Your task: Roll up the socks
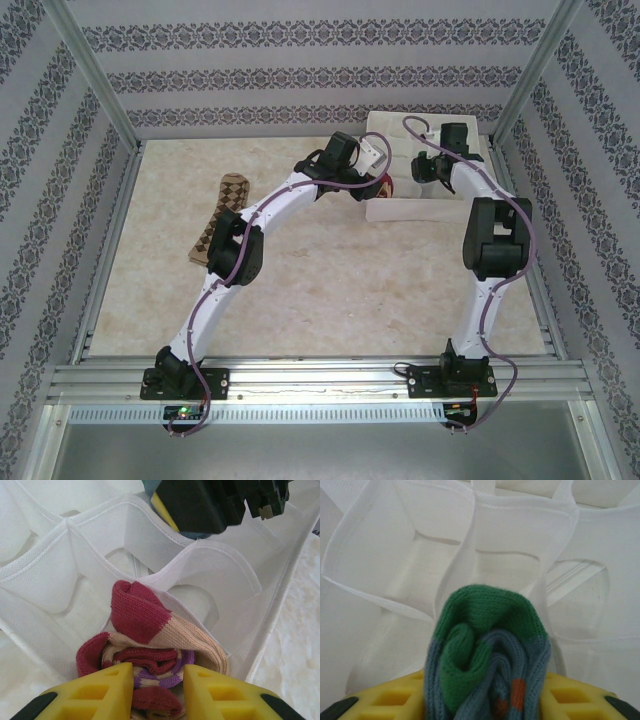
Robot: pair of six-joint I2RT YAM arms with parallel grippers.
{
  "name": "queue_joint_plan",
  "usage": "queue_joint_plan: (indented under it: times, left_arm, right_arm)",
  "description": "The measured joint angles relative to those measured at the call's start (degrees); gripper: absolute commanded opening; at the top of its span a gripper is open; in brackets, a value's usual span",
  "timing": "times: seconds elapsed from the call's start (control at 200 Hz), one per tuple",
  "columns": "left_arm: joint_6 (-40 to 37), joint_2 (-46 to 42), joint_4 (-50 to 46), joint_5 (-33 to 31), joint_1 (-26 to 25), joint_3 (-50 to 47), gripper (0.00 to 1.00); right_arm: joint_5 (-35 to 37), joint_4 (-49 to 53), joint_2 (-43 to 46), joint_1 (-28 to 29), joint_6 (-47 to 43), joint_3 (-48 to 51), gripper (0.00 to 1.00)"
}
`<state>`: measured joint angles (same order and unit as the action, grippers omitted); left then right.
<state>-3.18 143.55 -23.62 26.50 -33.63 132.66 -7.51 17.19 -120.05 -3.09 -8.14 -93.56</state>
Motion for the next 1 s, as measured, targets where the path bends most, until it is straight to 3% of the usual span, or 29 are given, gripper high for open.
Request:
queue_joint_plan:
  times: [0.3,0.625,0.829,0.849,0.864,0.879,0.999]
  left_arm:
    - [0.2,0.0,0.0,0.0,0.0,0.0,0.32]
    - [0.2,0.0,0.0,0.1,0.0,0.1,0.37]
    - [-0.3,-0.2,0.0,2.3,0.0,0.2,0.57]
    - [-0.3,-0.2,0.0,2.6,0.0,0.2,0.68]
    - [-0.7,-0.3,0.0,2.9,0.0,0.2,0.91]
    - [-0.4,-0.3,0.0,3.2,0.0,0.2,0.99]
    - [-0.5,-1.2,-0.4,5.4,0.1,0.2,1.0]
  right_arm:
    - [0.6,-0.2,1.0,0.3,0.1,0.4,0.63]
    - [0.3,1.3,4.0,0.4,3.9,-4.7,0.61]
    - [-0.4,1.7,5.6,1.8,5.7,-5.8,0.6]
    - [-0.4,1.7,5.7,2.1,5.8,-5.7,0.6]
    - [-0.4,1.8,6.0,2.4,5.9,-5.6,0.6]
    - [-0.4,1.8,6.2,2.8,5.9,-5.4,0.6]
    - [0.0,2.2,9.4,5.6,6.3,-3.0,0.6]
